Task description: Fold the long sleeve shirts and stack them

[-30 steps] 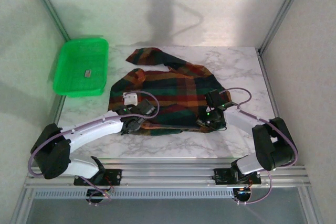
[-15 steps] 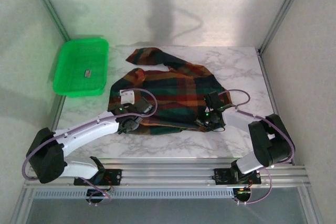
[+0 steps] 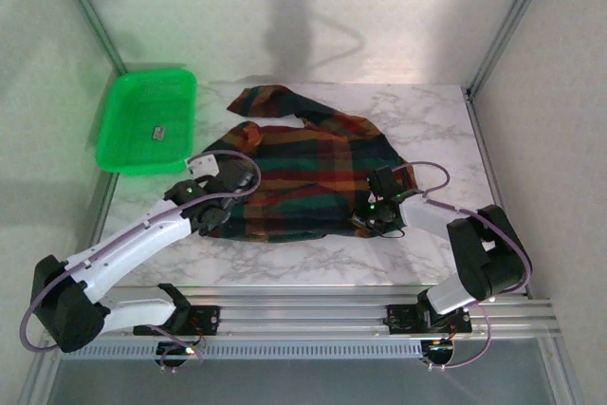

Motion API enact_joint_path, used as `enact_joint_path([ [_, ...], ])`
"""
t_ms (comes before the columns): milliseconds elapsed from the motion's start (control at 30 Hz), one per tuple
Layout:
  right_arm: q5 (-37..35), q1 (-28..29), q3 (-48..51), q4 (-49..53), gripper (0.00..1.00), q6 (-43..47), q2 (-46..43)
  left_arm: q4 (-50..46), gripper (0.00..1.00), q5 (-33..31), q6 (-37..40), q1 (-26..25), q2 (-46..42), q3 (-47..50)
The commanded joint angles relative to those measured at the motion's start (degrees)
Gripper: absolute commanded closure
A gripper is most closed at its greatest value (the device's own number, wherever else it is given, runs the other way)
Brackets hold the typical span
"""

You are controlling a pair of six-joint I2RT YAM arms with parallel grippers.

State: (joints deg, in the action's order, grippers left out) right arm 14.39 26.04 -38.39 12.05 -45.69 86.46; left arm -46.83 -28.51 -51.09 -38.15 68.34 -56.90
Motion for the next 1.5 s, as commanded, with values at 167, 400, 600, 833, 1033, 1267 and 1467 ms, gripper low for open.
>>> enact_joint_path([
  [167, -2.05, 0.67, -0.55, 3.57, 0.95, 1.04, 1.43, 19.75, 0.15, 24.64, -7.23, -0.08, 1.6, 6.81],
  [400, -8.82, 0.66, -0.6, 8.69, 0.95, -1.24, 0.21, 32.64, 0.18, 24.89, -13.55, 4.17, 4.33, 20.84],
  [600, -18.36, 0.76, 0.98, 17.13, 0.95, -6.2, -1.01, 34.1, 0.15, 20.67, -15.46, 7.9, 5.84, 28.95],
  [833, -22.29, 5.35, 2.23, 25.82, 0.95, -14.47, -3.99, 27.65, 0.13, 20.74, -16.32, 5.72, 4.57, 29.69],
  [1033, -22.58, 7.4, 6.2, 35.23, 0.93, -22.26, -16.51, 17.09, 0.07, 19.63, -18.36, 4.69, -9.89, 23.87],
  [1267, -18.03, -0.57, -11.38, 38.63, 0.44, -1.9, -29.21, 16.58, 0.0, 23.35, 1.43, 9.23, 2.43, -4.49],
  [1467, -6.62, -15.07, -33.87, 39.04, 0.33, 30.53, -6.55, 15.27, 0.02, 29.67, 19.85, 15.75, 25.12, -26.07],
])
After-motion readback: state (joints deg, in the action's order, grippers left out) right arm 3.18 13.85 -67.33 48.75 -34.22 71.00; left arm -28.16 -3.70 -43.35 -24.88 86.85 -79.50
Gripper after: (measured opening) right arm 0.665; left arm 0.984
